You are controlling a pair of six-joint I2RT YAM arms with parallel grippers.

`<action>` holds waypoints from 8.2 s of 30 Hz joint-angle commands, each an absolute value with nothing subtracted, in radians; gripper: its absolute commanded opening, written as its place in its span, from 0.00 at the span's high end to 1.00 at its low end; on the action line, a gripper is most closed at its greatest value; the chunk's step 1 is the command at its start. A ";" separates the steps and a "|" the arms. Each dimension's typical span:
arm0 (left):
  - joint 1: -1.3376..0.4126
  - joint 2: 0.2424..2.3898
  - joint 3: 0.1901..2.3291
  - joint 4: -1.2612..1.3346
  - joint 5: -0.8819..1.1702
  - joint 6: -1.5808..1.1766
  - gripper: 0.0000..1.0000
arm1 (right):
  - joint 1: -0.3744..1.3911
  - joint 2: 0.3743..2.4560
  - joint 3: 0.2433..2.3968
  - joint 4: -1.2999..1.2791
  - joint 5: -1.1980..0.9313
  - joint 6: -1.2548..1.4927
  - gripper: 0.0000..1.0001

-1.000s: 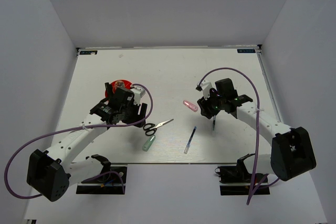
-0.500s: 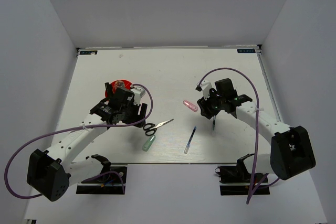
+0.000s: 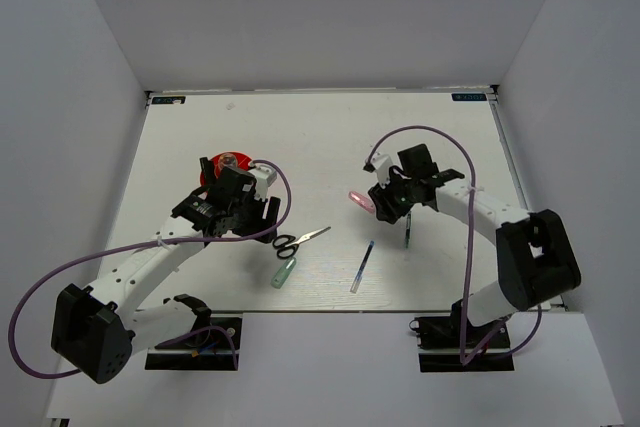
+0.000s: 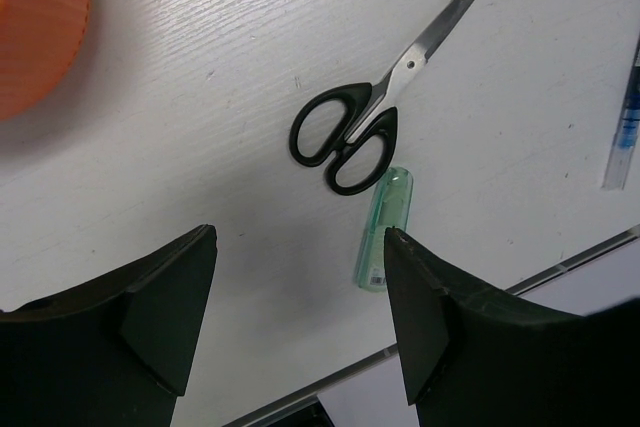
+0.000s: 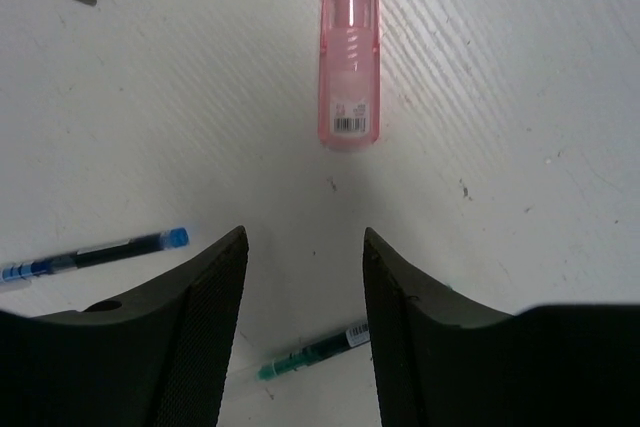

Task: Sort the stationery into containers
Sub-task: Pick up the stationery from the center of the board, then place the stationery in the storage box.

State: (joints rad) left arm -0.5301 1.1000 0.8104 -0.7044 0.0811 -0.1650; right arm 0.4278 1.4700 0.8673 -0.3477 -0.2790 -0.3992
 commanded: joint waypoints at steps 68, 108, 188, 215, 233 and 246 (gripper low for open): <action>-0.531 1.045 0.807 -0.716 0.035 -0.143 0.21 | 0.497 1.852 1.117 -0.407 -0.230 -0.545 0.64; -0.538 1.239 0.819 0.035 0.457 -0.902 0.30 | 0.508 1.295 0.956 -0.453 -0.646 -0.469 1.00; -0.667 1.494 0.985 -0.038 0.439 -0.948 1.00 | 0.589 1.267 0.910 -0.314 -0.489 -0.433 0.10; -0.183 1.500 1.620 -0.877 0.186 -0.371 1.00 | 0.578 1.210 0.908 -0.436 -0.492 -0.517 1.00; -0.140 1.744 1.710 -0.842 0.028 -0.230 1.00 | 0.578 1.177 0.884 -0.410 -0.456 -0.529 1.00; -0.104 1.793 1.736 -0.864 0.005 -0.166 1.00 | 0.578 1.190 0.881 -0.405 -0.439 -0.535 1.00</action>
State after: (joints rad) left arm -0.1127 1.7973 1.6993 -0.8474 0.0200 -0.1993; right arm 0.5819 1.1992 0.8852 -0.4232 -0.4461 -0.5270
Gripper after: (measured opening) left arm 0.281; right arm 0.002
